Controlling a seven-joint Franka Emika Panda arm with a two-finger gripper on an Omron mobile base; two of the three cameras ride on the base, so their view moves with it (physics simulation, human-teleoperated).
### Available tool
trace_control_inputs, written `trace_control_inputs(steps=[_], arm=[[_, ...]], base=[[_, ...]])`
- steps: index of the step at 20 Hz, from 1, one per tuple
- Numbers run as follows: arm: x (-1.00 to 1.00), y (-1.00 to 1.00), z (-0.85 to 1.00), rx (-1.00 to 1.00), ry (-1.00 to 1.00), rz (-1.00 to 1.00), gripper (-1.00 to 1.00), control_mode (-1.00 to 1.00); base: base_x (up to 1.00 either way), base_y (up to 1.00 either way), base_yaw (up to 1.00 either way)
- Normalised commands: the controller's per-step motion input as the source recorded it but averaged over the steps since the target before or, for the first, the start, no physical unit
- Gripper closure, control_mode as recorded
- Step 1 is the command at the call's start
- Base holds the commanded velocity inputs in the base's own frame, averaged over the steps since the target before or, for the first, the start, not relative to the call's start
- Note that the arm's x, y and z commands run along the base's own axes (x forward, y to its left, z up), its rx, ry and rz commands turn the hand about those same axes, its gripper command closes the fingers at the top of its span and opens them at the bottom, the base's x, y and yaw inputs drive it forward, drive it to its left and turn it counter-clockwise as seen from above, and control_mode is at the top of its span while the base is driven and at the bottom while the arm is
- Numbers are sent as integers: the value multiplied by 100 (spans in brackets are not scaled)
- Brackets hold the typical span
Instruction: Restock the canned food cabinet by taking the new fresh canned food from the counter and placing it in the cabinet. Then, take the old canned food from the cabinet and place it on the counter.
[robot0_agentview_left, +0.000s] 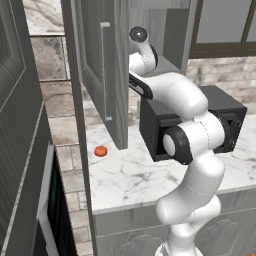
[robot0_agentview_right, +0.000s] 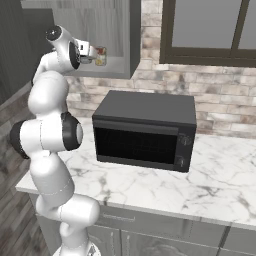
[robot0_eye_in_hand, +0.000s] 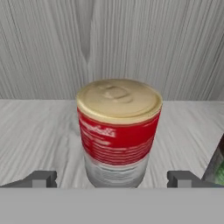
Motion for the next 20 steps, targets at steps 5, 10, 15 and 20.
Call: trace_control_inputs(steps=[5, 10, 15, 20], arm=[[20, 0, 0, 0, -2, -1, -100, -100], [4, 0, 0, 0, -3, 0, -100, -100], [0, -1, 0, 0, -6, 0, -100, -100], [0, -4, -6, 0, -6, -1, -100, -100]], base=[[0, 0, 0], [0, 0, 0], [0, 0, 0], [0, 0, 0]])
